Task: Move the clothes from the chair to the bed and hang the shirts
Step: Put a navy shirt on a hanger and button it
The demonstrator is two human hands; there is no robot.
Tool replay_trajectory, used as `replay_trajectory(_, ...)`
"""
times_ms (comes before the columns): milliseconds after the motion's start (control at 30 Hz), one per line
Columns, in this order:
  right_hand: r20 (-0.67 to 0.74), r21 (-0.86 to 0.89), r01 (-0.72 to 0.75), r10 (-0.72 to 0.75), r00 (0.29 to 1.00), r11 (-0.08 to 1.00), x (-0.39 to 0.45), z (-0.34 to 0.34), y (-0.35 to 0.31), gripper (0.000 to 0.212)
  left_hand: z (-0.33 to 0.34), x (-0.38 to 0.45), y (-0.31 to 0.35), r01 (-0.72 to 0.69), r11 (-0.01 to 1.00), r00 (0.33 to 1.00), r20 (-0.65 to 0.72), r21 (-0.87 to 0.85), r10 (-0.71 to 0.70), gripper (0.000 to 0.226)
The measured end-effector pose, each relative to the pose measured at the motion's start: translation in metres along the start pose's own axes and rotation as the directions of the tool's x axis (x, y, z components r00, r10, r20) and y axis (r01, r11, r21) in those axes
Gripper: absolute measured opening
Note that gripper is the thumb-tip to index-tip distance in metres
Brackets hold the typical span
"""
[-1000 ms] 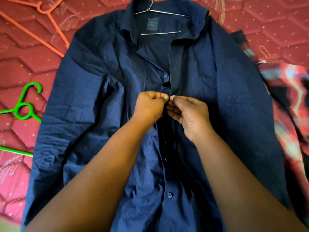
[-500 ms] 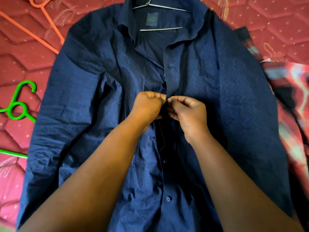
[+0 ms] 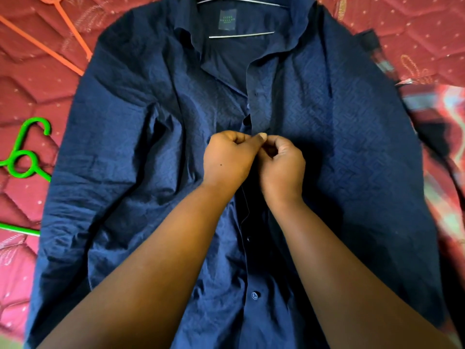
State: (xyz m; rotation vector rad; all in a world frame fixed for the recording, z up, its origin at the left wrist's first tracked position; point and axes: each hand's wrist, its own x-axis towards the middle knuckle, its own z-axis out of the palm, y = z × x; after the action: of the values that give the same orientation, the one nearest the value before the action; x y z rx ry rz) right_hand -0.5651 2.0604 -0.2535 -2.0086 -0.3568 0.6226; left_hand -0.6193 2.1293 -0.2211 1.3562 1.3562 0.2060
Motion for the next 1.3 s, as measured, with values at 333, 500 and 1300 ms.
replay_trajectory(333,0.025,-0.089,0.004,-0.001,1.0,0.996,0.001,-0.001,-0.008,0.009,0.008,0.015,-0.003,0.154,0.986,0.985,-0.068,-0.062,-0.158,0.034)
replay_trajectory(500,0.088,-0.07,0.001,0.006,0.996,0.998,0.003,-0.006,-0.015,0.006,0.009,0.022,-0.003,0.221,0.972,0.972,-0.061,-0.08,-0.226,0.03)
replay_trajectory(1300,0.117,0.157,-0.21,0.193,0.974,0.965,0.06,-0.026,-0.068,0.021,-0.023,0.044,0.003,-0.238,0.892,0.956,-0.067,0.384,0.284,0.025)
